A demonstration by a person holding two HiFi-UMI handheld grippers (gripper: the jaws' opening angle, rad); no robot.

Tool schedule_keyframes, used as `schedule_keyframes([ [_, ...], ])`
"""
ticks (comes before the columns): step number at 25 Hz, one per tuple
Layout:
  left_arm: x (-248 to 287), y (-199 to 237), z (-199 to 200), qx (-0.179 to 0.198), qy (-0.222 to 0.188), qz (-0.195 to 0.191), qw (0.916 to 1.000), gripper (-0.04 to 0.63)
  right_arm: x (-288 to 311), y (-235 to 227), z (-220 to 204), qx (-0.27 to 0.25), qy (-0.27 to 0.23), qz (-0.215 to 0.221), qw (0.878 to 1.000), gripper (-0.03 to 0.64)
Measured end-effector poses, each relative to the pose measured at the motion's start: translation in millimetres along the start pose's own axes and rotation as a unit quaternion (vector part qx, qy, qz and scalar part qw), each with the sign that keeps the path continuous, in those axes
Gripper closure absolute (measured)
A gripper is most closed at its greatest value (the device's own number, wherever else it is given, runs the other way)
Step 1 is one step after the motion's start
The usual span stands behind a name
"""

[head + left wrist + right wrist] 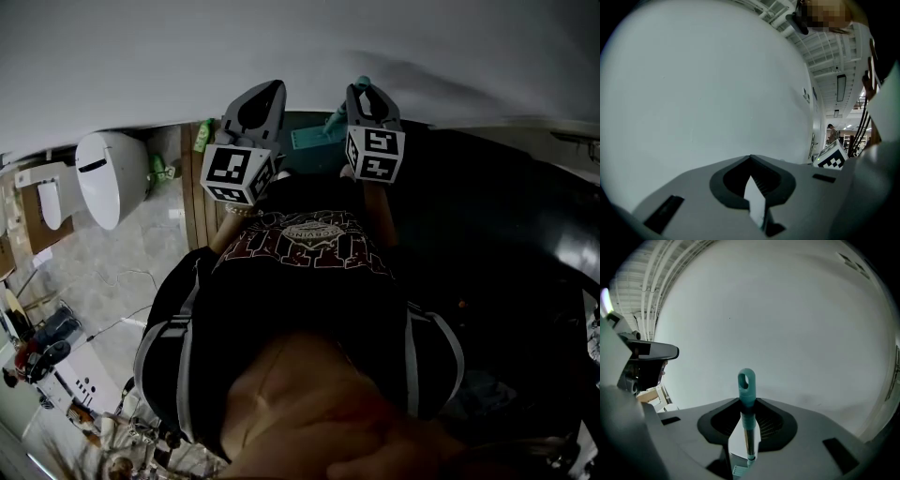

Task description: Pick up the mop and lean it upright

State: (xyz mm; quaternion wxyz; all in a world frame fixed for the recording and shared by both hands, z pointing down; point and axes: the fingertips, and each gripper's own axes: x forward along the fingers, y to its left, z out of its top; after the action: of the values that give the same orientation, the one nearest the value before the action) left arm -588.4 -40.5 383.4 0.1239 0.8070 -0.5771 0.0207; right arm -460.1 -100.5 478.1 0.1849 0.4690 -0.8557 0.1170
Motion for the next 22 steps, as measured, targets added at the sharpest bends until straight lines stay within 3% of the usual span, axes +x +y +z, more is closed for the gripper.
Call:
schedule_keyframes([
  [22,39,6,1,-0.018,0.001,-0.024,0.9995,0.549,76,-14,22,0.011,0.008,0.011,1.000,0.506],
])
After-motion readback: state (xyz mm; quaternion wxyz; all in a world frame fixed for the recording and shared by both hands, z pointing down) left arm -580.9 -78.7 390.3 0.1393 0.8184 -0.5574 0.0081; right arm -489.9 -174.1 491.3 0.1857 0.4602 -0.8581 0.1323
